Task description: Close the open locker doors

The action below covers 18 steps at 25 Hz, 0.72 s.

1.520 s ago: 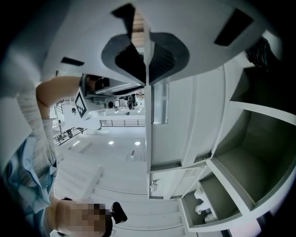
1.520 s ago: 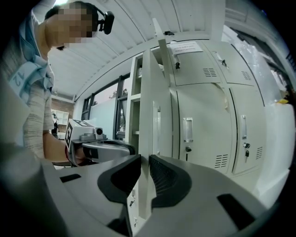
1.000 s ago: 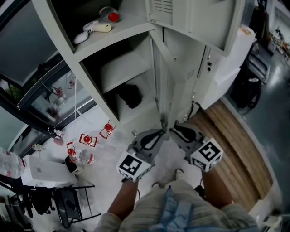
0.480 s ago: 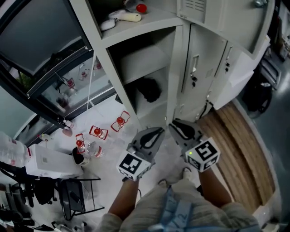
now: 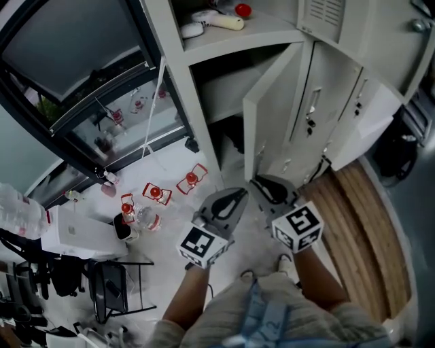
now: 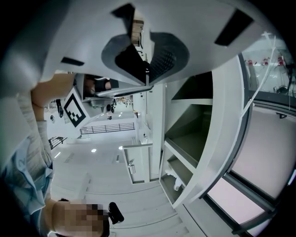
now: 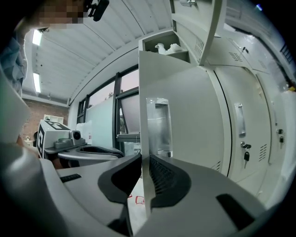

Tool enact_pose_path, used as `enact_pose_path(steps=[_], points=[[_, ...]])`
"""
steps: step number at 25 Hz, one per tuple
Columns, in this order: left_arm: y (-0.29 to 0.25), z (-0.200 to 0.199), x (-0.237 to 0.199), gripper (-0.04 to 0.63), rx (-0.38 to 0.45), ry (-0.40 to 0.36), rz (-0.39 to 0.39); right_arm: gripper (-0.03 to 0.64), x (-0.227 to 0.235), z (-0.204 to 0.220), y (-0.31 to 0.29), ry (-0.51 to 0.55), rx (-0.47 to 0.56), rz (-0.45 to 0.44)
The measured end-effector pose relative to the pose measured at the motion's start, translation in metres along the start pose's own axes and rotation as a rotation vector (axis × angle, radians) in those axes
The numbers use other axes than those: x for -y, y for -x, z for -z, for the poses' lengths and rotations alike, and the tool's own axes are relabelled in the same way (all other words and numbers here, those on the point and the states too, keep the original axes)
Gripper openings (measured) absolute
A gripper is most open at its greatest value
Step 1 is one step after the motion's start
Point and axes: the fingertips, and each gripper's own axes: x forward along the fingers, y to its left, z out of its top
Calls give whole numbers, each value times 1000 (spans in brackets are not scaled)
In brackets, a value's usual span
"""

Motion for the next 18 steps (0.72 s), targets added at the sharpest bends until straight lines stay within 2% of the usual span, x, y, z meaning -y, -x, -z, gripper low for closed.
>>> enact_pose_path(steps=[7, 18], points=[[8, 5, -21, 5, -9, 2, -47, 58, -4, 0, -29, -48, 3, -20], [17, 8, -58, 5, -18, -35, -126, 58, 1, 4, -72, -28, -15, -62]])
